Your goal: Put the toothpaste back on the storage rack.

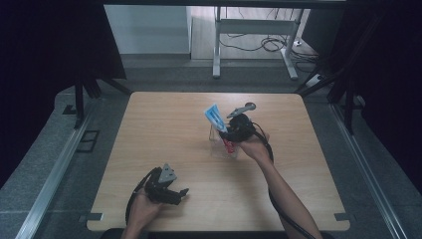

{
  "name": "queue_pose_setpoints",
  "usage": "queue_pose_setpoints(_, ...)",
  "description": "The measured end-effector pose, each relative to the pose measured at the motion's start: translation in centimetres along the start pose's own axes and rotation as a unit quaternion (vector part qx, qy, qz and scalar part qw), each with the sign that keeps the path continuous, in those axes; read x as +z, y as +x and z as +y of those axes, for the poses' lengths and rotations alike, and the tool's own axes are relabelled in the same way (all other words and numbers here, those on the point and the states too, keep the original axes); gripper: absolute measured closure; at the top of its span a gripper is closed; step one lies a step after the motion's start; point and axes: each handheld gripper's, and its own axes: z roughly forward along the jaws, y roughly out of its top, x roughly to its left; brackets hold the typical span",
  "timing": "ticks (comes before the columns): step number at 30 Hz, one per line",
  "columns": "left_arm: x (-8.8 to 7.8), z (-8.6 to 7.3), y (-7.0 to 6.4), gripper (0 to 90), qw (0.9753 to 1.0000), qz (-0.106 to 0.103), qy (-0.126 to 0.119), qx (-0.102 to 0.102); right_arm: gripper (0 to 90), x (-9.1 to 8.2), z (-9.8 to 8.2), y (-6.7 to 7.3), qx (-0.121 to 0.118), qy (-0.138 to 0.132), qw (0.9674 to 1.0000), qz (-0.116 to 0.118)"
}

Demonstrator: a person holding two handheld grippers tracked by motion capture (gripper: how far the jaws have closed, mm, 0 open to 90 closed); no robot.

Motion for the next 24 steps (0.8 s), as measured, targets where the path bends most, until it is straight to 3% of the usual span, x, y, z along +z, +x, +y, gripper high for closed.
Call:
queue_pose_setpoints(13, 0.0, 0.1, -0.1, 13.1, 1.0000, 0.000, 0.000, 0.002, 60.8, -0.7, 0.1, 0.0, -0.001, -0.007, 1.0000, 0.003)
queue_pose_setpoints(24, 0.1, 0.1, -0.1, 13.1, 1.0000, -0.001, 0.001, 0.004, 55.7, -1.1, 0.2, 0.5, -0.017, -0.009, 0.9998, -0.008)
